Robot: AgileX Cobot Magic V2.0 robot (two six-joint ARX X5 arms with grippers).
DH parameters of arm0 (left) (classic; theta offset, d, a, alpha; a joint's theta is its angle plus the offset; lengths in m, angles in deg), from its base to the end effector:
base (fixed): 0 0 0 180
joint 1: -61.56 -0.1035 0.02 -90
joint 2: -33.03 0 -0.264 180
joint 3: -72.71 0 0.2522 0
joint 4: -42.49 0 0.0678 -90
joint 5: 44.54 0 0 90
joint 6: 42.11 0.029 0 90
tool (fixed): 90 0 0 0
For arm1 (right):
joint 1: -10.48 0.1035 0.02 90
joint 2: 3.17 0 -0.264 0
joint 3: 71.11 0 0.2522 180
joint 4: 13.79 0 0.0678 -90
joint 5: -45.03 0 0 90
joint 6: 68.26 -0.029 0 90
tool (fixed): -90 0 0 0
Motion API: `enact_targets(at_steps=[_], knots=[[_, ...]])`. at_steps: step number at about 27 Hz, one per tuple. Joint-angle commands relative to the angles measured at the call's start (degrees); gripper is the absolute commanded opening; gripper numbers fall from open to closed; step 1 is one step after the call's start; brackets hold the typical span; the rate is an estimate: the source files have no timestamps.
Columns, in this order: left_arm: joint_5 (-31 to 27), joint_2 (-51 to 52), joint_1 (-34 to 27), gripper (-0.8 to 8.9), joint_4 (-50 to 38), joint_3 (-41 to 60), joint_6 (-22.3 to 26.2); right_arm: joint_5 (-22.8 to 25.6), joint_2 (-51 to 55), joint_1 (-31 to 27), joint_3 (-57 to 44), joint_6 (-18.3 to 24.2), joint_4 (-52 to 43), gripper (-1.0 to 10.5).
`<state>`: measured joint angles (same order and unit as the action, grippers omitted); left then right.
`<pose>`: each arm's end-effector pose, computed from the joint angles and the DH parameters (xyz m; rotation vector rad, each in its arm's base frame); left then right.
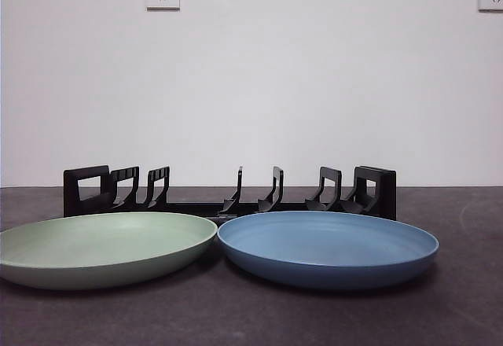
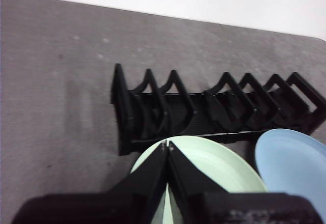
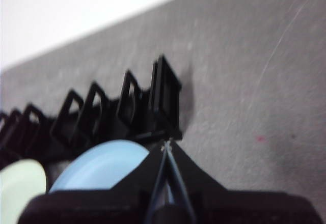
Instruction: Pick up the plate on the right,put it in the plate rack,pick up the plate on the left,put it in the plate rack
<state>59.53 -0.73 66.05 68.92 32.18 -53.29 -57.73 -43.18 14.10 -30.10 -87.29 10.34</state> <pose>0.1403 -0.0181 0.2477 -0.2203 0.3738 -0.2863 0.1576 0.0164 0.2399 0.3576 0.4472 0.2125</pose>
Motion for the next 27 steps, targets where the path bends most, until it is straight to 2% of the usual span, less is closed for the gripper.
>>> enact_targets(at_steps=[1,7,10,12,13,20,24,27], knots=[[2.9,-6.1,0.0,-0.06,-0.3,-3.1,0.8,-2.8,-7.9,-0.1,3.7,3.7,2.0,-0.1],[11.3,-19.0,0.0,-0.04,-0.5,-8.6,0.8,-11.5,-25.5,0.0,12.9,8.1,8.2,0.0],[13.5,-24.1,0.0,0.19,-0.6,-9.2,0.7,-12.7,-32.6,0.7,15.0,10.0,8.1,0.3],[13.4,-25.8,0.0,2.12,-0.6,-9.2,0.6,-12.6,-35.7,1.2,15.3,10.9,7.8,1.9],[13.3,-26.1,0.1,2.47,-0.9,-9.2,0.3,-12.6,-36.9,1.7,15.3,11.0,7.6,2.2],[12.8,-27.0,2.3,2.52,-2.6,-11.0,0.2,-12.3,-45.8,5.9,15.4,11.0,2.7,2.2],[11.3,-29.4,3.8,2.52,-2.5,-12.7,0.2,-10.6,-50.8,6.9,15.4,10.7,1.8,2.2],[11.2,-29.9,4.6,2.52,-2.4,-12.7,0.4,-10.9,-51.5,6.9,15.4,10.5,2.1,0.2]])
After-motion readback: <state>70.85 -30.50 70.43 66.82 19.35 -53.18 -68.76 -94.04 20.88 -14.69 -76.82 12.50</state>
